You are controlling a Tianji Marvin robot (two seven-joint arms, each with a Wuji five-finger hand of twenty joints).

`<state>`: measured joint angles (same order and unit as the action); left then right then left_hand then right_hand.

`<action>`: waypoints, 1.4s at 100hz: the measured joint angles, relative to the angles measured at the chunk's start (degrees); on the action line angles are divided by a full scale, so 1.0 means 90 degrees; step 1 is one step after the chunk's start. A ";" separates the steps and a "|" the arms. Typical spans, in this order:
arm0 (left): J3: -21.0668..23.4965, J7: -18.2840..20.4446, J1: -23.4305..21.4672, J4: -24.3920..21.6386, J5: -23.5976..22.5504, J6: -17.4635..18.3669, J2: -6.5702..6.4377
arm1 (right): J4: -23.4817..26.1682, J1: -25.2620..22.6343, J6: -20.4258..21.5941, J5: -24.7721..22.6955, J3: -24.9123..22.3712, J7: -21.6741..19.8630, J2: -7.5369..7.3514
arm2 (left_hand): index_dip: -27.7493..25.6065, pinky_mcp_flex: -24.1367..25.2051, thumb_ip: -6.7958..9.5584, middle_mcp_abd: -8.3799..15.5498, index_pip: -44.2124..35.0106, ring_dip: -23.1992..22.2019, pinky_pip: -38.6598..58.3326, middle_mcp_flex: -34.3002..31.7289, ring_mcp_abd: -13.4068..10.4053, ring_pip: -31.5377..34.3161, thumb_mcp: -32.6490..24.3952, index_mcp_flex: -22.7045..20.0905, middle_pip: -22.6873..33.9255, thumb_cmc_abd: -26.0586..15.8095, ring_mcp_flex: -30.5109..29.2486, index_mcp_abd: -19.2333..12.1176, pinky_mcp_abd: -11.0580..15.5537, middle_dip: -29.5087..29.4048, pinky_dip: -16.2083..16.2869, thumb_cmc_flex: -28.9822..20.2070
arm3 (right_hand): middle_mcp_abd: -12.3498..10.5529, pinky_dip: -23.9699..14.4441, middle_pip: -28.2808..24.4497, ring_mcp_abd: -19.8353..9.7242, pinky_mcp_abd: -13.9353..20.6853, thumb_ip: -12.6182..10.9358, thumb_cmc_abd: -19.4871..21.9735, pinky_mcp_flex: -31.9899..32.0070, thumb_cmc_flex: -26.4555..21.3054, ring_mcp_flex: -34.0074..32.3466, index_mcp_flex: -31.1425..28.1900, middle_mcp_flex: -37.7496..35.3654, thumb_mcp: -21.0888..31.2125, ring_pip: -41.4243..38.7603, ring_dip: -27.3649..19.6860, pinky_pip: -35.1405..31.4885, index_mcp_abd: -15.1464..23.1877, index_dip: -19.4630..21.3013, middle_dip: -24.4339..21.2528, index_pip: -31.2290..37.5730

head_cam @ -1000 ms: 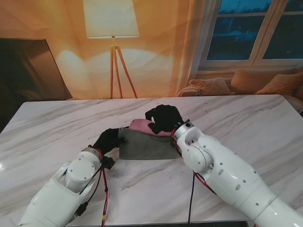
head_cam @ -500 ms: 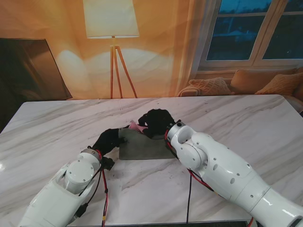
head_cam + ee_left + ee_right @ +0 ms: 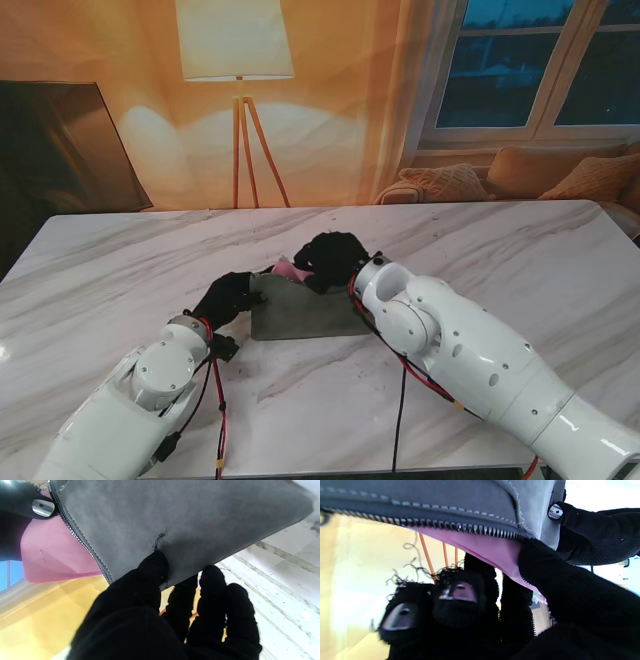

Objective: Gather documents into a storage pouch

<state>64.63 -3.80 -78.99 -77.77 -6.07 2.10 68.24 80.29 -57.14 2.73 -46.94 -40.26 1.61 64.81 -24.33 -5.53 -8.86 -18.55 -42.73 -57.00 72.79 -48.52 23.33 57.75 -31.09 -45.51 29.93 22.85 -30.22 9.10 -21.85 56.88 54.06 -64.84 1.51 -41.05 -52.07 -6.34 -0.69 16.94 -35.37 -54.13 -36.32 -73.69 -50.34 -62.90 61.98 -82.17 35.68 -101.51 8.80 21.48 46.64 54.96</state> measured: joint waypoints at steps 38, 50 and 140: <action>-0.0041 0.0080 0.0039 0.0014 -0.0098 0.0132 -0.0046 | 0.0428 -0.0251 0.0106 -0.0240 -0.0473 -0.0505 -0.0146 | -0.0011 0.0000 -0.0001 0.0001 -0.0042 -0.0003 0.0000 -0.0001 0.0000 0.0008 0.0005 0.0007 0.0002 -0.0001 0.0000 0.0001 0.0006 0.0095 0.0000 -0.0010 | -0.0011 0.0000 -0.0096 0.0000 0.0000 -0.0022 0.0092 -0.0049 -0.0001 0.0000 0.0000 0.0007 -0.0020 -0.0308 0.0081 -0.0080 -0.0064 0.0069 0.0328 -0.0029; -0.0097 0.0118 0.0079 0.0037 -0.0077 0.0209 -0.0054 | 0.0425 -0.0281 0.0244 -0.0292 -0.0521 -0.0300 -0.0176 | -0.0010 0.0000 -0.0001 0.0002 -0.0042 -0.0004 0.0000 -0.0001 0.0000 0.0009 0.0005 0.0007 0.0002 -0.0001 0.0000 0.0001 0.0006 0.0095 0.0000 -0.0012 | -0.0015 0.0015 -0.0098 0.0000 0.0000 -0.0033 0.0167 0.0095 0.0117 0.0000 -0.0001 0.0011 -0.0033 -0.0226 -0.0007 -0.0080 -0.0077 0.0017 0.0322 -0.0066; -0.0073 0.0028 -0.0052 -0.0165 -0.0073 0.0151 -0.0044 | -0.0044 -0.0502 0.0130 -0.0556 -0.0573 0.1349 0.0004 | 0.0071 0.0000 -0.0002 0.0004 -0.0106 -0.0072 0.0014 -0.0016 0.0000 0.0060 0.0003 0.0007 0.0079 0.0018 0.0000 0.0002 0.0006 0.0151 -0.0002 -0.0013 | -0.0031 0.0056 0.1399 0.0265 -0.0185 0.0005 0.1005 0.0743 -0.0748 0.0717 0.0470 0.0902 -0.1123 0.2288 -0.0804 0.0913 0.0082 0.0284 -0.0917 -0.1030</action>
<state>63.97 -3.55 -79.46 -79.25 -6.73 3.45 67.84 79.89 -61.65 3.90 -51.94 -45.41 13.75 64.84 -23.70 -5.52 -8.87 -18.52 -43.69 -57.65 72.92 -48.66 23.33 58.29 -31.06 -45.45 30.64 23.02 -30.22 9.11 -21.80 58.24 54.05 -64.95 1.23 -40.54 -39.47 -3.96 -2.35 16.99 -26.32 -47.44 -43.05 -67.24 -46.11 -54.78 51.87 -61.58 28.44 -93.30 9.54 24.04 38.39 45.70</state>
